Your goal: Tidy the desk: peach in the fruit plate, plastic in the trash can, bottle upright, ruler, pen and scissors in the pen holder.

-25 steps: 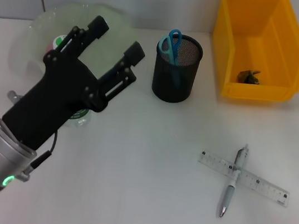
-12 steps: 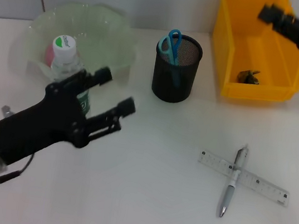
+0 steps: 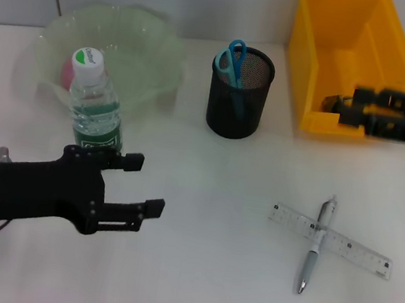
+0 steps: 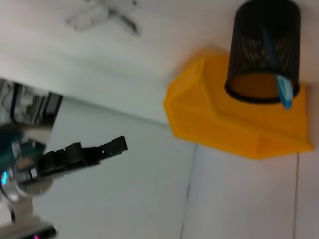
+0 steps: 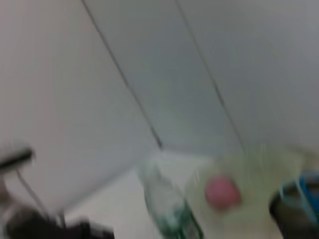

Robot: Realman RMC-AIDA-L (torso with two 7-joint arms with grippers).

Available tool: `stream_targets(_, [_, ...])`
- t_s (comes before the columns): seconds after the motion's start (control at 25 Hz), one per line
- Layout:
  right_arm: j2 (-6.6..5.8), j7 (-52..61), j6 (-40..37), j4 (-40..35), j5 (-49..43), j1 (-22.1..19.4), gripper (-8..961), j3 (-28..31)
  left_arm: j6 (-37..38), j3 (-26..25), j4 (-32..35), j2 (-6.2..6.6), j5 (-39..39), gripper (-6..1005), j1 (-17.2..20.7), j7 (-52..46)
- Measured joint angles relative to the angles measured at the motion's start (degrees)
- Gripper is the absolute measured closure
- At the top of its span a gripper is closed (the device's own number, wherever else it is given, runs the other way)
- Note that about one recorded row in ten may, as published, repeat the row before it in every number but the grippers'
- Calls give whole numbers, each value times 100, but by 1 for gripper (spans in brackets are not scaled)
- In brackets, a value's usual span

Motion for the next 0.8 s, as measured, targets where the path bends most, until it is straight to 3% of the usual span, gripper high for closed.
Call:
stream_targets(0.12, [-160, 862, -242, -303, -1461, 485, 133, -6, 612, -647, 121, -192, 649, 212, -176, -245])
stream_targets(0.16, [-184, 968, -310, -289, -1729, 617, 134, -8, 876, -913, 107, -259, 773, 212, -257, -268])
stream_targets(0.24, [-203, 1052, -367, -278, -1973, 751, 137, -10, 876, -913, 107, -259, 773, 212, -257, -268])
stream_targets(0.28, [-202, 1092, -419, -268, -2156, 857, 139, -23, 1246, -1344, 87, -374, 988, 212, -384, -270])
stream_targets(0.32, [-191, 1103, -423, -284, -2308, 934, 140, -39, 1290, -1411, 87, -400, 1085, 212, -427, -269])
stream_targets(0.48, [-106, 1110, -509, -462, -2949, 1278, 146, -92, 1245, -1404, 90, -445, 1366, 212, -510, -298])
stream_targets(0.8, [-101, 1110, -654, -560, -3528, 1666, 158, -285, 1090, -1222, 95, -444, 1420, 213, -554, -319])
